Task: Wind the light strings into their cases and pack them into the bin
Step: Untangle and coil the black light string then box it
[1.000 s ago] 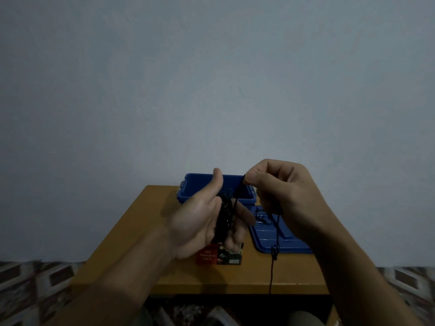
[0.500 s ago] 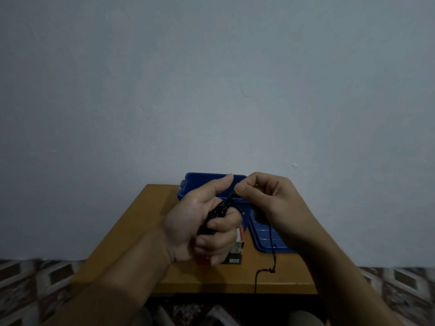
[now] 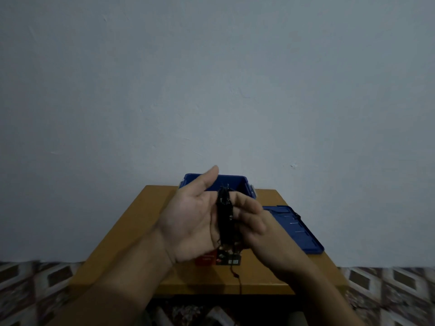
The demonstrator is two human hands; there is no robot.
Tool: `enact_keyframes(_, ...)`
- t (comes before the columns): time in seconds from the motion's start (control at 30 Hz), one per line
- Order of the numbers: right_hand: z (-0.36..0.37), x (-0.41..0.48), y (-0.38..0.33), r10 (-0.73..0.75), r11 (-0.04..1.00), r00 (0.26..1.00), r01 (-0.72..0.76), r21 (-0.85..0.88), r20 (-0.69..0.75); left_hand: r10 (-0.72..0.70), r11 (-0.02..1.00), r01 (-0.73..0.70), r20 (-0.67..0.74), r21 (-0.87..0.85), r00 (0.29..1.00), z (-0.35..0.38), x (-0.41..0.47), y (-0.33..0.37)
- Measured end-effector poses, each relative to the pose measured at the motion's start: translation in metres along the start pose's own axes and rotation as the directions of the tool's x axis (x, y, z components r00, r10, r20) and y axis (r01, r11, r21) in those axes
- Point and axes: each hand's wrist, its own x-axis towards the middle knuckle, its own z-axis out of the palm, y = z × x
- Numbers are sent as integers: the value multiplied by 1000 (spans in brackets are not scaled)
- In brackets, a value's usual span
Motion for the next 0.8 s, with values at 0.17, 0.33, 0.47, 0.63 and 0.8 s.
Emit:
enact_keyframes(0.17, 4, -3, 2, 44, 997, 999, -45, -69, -8, 55, 998, -58, -71, -35, 996, 3, 3, 2)
enact_keyframes(0.33, 5, -2, 8, 93, 996, 995, -93, 13, 36, 134, 990, -139, -208, -6, 969, 5, 5, 6)
enact_keyframes(0.47, 5, -3, 12, 125, 991, 990, -127, 32, 72, 210, 976, -219, -299, 5, 931, 7, 7, 7)
enact_keyframes(0.63, 3, -2, 13, 136, 986, 986, -145, 84, 99, 293, 953, -301, -359, 34, 886, 8, 9, 9)
enact_keyframes(0.8, 5, -4, 9, 136, 985, 981, -149, 85, 140, 338, 941, -319, -393, 115, 855, 7, 10, 10)
